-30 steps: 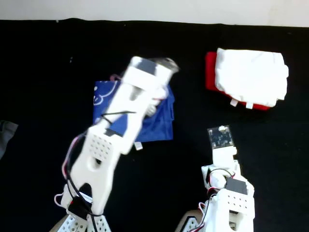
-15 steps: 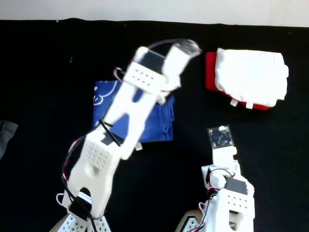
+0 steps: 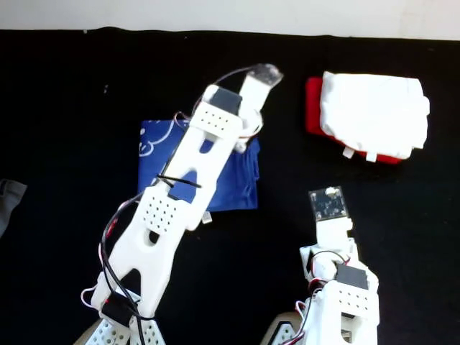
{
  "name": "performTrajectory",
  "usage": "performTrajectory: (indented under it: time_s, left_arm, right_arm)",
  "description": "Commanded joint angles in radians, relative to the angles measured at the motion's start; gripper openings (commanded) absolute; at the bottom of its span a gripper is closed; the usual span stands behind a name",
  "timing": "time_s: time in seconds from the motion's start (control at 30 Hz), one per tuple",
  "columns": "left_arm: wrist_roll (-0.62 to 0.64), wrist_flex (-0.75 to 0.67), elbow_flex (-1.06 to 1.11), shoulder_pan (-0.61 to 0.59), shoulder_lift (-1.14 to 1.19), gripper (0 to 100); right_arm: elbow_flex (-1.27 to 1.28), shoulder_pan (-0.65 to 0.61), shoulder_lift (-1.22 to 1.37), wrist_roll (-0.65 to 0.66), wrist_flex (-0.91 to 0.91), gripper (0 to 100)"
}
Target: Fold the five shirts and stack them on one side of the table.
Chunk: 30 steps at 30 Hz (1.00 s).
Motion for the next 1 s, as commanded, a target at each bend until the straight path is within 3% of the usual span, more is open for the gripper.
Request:
performTrajectory:
  time_s: [0.0, 0.4, 0.73, 0.97]
  left_arm:
    - [0.003, -0.155, -0.085, -0.012, 0.045, 1]
    - [0.002, -0.304, -0.226, -0.047, 0.159, 1]
    - [0.002, -0.166, -0.44, -0.102, 0.165, 1]
    - [0.002, -0.206, -0.254, -0.134, 0.166, 1]
  right_arm:
    - [0.039, 0.012, 0.001, 0.008, -0.022, 0.5]
    - [0.038, 0.012, 0.001, 0.008, -0.024, 0.5]
    - [0.038, 0.012, 0.001, 0.008, -0.024, 0.5]
    - [0.038, 0.012, 0.001, 0.008, -0.024, 0.5]
